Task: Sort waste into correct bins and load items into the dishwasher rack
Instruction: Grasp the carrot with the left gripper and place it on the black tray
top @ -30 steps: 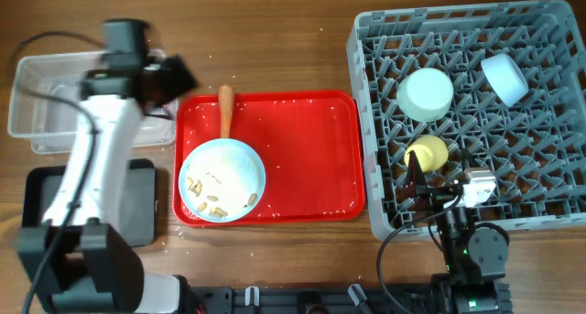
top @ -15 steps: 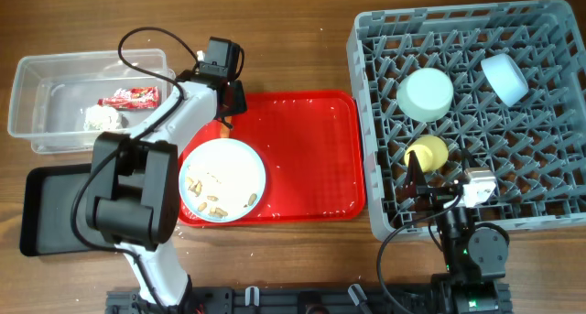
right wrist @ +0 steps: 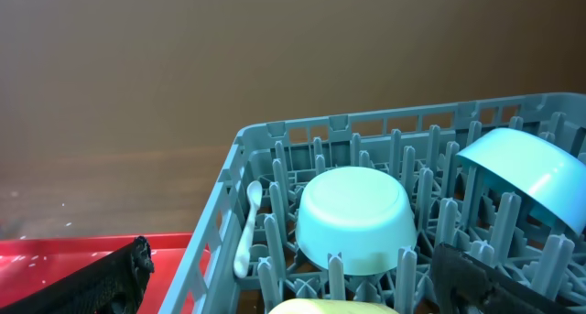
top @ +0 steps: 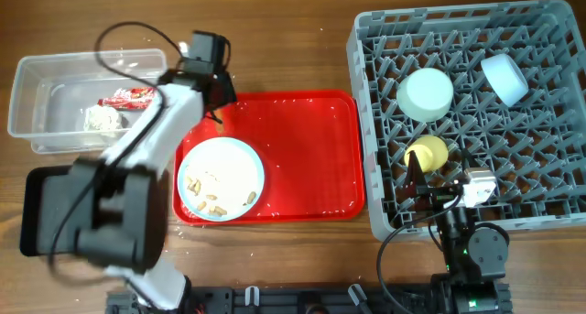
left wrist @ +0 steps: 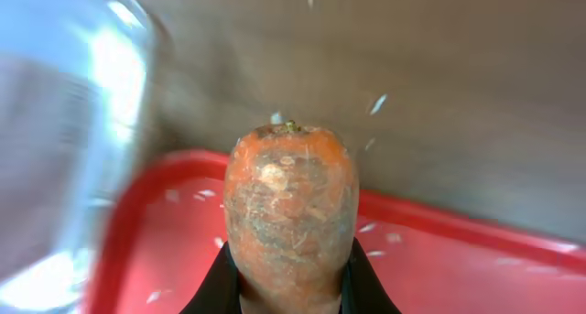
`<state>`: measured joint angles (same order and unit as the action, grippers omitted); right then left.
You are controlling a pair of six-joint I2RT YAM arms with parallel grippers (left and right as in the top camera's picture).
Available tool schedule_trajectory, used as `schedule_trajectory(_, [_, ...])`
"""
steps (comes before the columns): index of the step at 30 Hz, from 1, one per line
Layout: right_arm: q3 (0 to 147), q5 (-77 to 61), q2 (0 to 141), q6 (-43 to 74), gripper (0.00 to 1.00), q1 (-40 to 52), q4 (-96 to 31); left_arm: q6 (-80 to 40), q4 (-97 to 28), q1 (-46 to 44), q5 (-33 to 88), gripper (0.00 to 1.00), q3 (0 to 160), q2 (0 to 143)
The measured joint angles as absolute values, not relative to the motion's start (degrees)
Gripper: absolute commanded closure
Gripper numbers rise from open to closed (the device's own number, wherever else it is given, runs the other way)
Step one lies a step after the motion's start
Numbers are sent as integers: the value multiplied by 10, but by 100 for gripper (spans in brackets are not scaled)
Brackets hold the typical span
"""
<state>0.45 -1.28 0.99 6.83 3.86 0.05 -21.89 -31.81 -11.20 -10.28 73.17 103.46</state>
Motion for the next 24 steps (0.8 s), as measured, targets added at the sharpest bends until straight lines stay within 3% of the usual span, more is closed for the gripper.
schedule_trajectory(3, [4,-13,10,68,0,39,1,-242,-361,-101,-105,96,733,930])
schedule_trajectory(7, [4,-13,10,68,0,39,1,-336,-509,-81,-107,96,738,815])
schedule_trajectory(13, [4,-13,10,68,0,39,1,-479,-680,-22,-121,96,725,792])
schedule_trajectory(23, [4,-13,10,68,0,39,1,-669,-672,142,-171,96,550,792])
schedule_trajectory(24, [4,-13,10,68,0,39,1,-677,-659,162,-172,80,533,792])
